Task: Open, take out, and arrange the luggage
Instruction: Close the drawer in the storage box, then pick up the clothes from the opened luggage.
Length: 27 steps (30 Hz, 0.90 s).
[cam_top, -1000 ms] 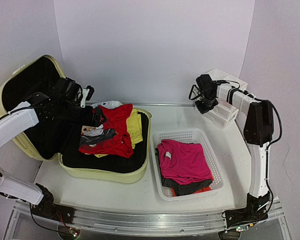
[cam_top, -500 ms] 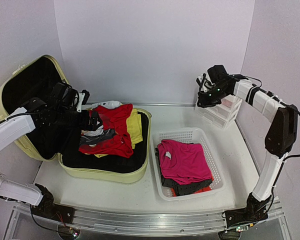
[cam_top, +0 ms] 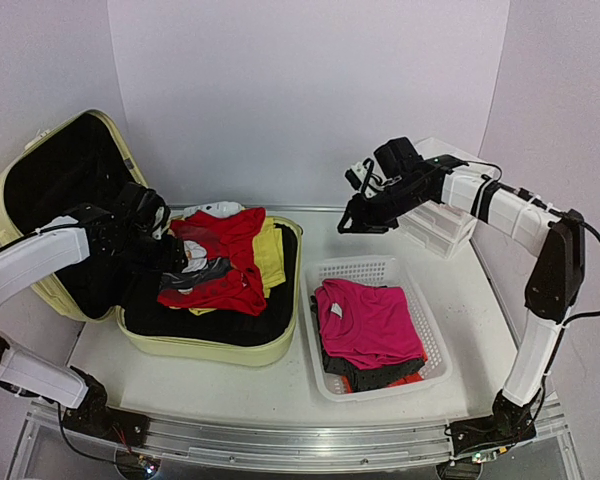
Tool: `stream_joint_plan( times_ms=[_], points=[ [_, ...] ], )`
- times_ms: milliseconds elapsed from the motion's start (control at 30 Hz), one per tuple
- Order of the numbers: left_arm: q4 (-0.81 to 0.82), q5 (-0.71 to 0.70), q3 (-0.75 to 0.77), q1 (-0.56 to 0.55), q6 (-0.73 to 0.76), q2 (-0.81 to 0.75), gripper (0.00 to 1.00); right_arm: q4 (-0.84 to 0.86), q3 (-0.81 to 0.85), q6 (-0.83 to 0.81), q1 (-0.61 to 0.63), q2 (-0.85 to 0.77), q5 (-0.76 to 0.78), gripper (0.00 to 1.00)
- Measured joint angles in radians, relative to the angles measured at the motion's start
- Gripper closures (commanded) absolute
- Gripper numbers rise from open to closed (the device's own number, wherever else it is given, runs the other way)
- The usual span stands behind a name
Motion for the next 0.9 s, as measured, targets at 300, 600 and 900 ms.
stream_joint_plan(
  times_ms=[300,600,900],
  points=[
    [-0.002,-0.008,-0.094,0.079,-0.073,0.021,0.37,0.058,0.080,0.204,0.164,0.069,-0.041,0.39],
    [0.002,-0.005,-0.132,0.081,-0.089,0.021,0.30,0.075,0.124,0.321,0.232,0.162,-0.028,0.02],
    [0.032,0.004,-0.224,0.081,-0.129,-0.022,0.15,0.078,-0.047,0.356,0.220,-0.010,0.148,0.02]
  ],
)
